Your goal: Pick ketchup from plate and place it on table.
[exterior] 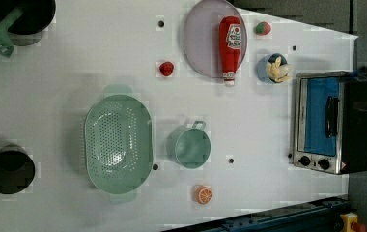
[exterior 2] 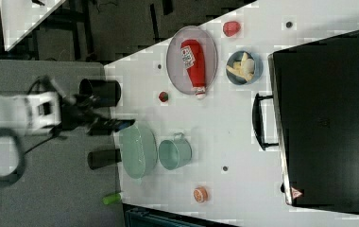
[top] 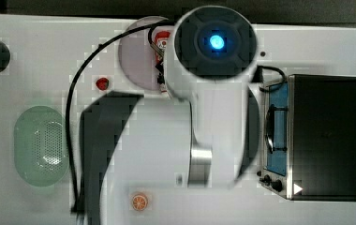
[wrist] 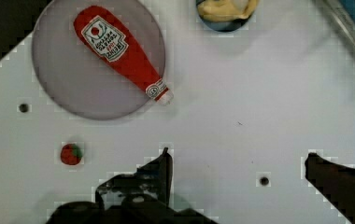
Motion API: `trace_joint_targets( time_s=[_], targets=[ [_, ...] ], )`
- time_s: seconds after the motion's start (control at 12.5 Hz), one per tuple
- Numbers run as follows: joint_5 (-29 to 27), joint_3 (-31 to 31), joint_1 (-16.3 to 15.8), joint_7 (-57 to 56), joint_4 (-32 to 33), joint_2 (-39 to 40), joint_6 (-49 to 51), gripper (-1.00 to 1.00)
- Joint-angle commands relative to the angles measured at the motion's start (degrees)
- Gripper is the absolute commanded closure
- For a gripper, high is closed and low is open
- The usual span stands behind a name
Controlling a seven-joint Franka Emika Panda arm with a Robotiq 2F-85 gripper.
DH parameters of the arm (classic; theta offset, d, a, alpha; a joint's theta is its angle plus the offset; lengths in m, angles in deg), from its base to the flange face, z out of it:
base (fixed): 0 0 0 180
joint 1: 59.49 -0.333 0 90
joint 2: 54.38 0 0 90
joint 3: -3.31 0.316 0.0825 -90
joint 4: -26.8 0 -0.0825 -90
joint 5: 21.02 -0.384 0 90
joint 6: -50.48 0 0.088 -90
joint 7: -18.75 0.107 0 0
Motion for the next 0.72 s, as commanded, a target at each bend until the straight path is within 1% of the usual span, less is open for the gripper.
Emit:
trace_joint_targets(
  time_s=[0.08, 0.48, 0.72],
  targets=[
    [-0.20, 1.30, -0.27, -8.18, 1.45, 7.10, -2.80, -1.00],
    [-0.18, 1.74, -1.15, -24.29, 1.29, 16.25, -12.34, -1.00],
    [0.11, 1.75, -1.79, -27.19, 1.18, 20.95, -17.23, -1.00]
  ],
)
